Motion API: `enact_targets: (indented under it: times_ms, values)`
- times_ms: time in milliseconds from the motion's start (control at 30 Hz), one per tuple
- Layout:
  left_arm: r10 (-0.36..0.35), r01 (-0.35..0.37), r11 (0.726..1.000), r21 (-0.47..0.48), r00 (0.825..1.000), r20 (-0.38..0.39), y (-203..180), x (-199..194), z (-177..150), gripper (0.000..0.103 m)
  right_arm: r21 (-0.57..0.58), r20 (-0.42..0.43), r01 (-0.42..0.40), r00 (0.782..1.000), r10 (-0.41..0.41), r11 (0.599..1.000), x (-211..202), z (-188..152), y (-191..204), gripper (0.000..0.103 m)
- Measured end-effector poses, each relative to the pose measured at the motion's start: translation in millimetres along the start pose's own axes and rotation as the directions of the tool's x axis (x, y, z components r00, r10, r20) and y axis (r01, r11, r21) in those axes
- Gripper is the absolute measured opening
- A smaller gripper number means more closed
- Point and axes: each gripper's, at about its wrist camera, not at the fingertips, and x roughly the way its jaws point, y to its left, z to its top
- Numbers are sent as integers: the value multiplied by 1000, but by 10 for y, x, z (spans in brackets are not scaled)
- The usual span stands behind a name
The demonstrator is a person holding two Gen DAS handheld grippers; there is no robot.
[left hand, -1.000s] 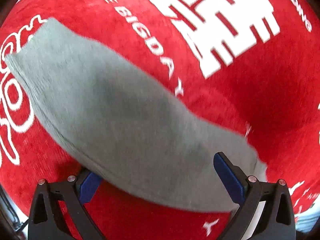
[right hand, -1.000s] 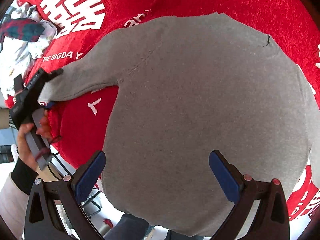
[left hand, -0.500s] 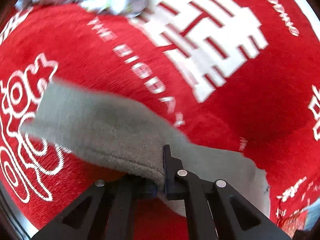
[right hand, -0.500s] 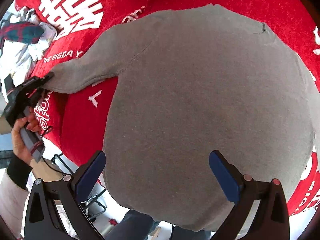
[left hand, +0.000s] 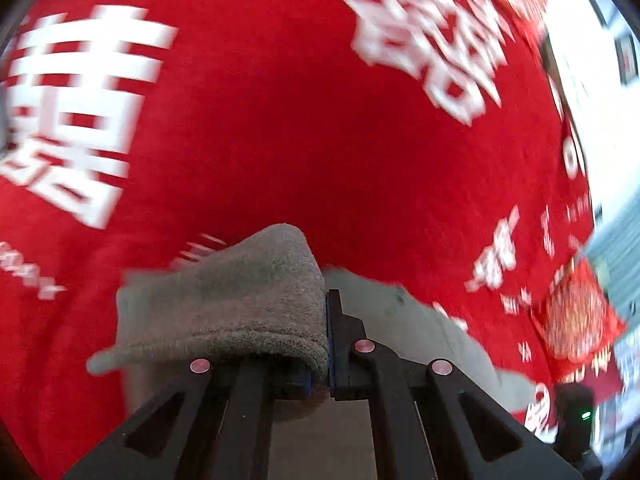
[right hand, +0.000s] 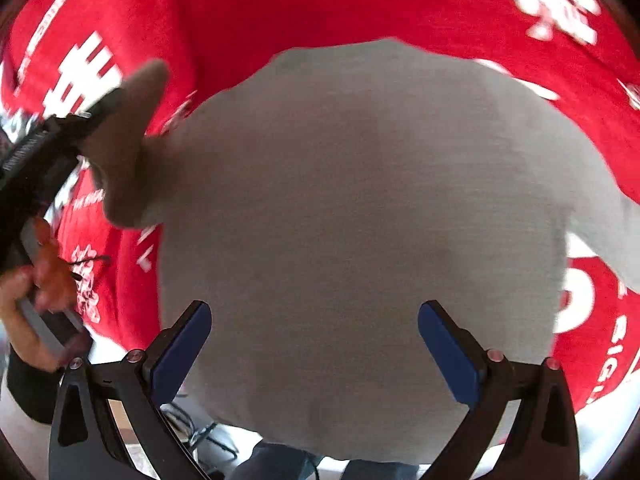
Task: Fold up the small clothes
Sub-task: 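Grasp the sweater sleeve cuff with the left gripper and lift it, then fold the held sleeve across the sweater body with the left gripper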
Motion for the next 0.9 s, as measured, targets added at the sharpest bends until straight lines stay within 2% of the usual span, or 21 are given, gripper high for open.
enact_targets:
  times_ms: [67, 167, 267, 300, 333, 400, 433, 467, 533, 600, 667, 733, 767, 833, 900]
  values:
    - [-2, 5, 999, 41, 998, -70, -336, 381, -89, 6, 44, 4, 12, 1000, -12, 999, -33, 18, -260, 103]
    - [40, -18, 993, 117, 980, -193, -690, 948, -333, 6, 97, -2, 40, 999, -40, 994, -16, 11, -638, 103]
    - [115, -63, 981, 183, 950, -290, -878, 1360, -592, 6, 117, -15, 68, 998, -66, 991, 26, -13, -865, 103]
    - [156, -89, 973, 215, 935, -318, -915, 1464, -681, 6, 122, -21, 74, 997, -72, 990, 40, -14, -913, 103]
    - [193, -113, 963, 244, 922, -335, -937, 1520, -748, 11, 125, -24, 77, 997, -74, 989, 50, -9, -947, 103]
    - [237, -141, 939, 313, 926, -292, -1005, 1466, -845, 11, 124, -23, 80, 997, -78, 989, 45, 25, -1024, 103]
    - [266, -162, 925, 342, 922, -282, -1045, 1436, -847, 17, 116, -18, 84, 996, -82, 990, 38, 54, -1013, 103]
    - [296, -186, 913, 364, 915, -275, -1068, 1392, -837, 48, 99, -9, 92, 996, -91, 991, 21, 86, -981, 103]
    - [327, -230, 903, 364, 916, -232, -1054, 1161, -776, 86, 46, 19, 109, 994, -110, 993, -10, 161, -857, 103]
    - [342, -264, 897, 354, 923, -177, -972, 814, -670, 86, -60, 67, 126, 990, -122, 990, -35, 282, -580, 103]
    - [386, -329, 886, 326, 914, -127, -780, 494, -564, 86, -189, 103, 144, 987, -126, 971, 10, 395, -221, 103]
    - [440, -393, 872, 293, 891, -113, -514, 307, -475, 86, -297, 127, 176, 982, -143, 939, 98, 455, 91, 103]
    - [472, -428, 861, 275, 874, -118, -366, 256, -421, 86, -386, 146, 203, 977, -158, 900, 208, 488, 342, 103]
    - [550, -506, 826, 248, 820, -158, -26, 227, -357, 86, -485, 185, 250, 966, -181, 838, 370, 503, 623, 103]
    - [605, -567, 795, 217, 771, -200, 275, 233, -369, 86, -591, 245, 334, 942, -230, 734, 634, 503, 944, 103]
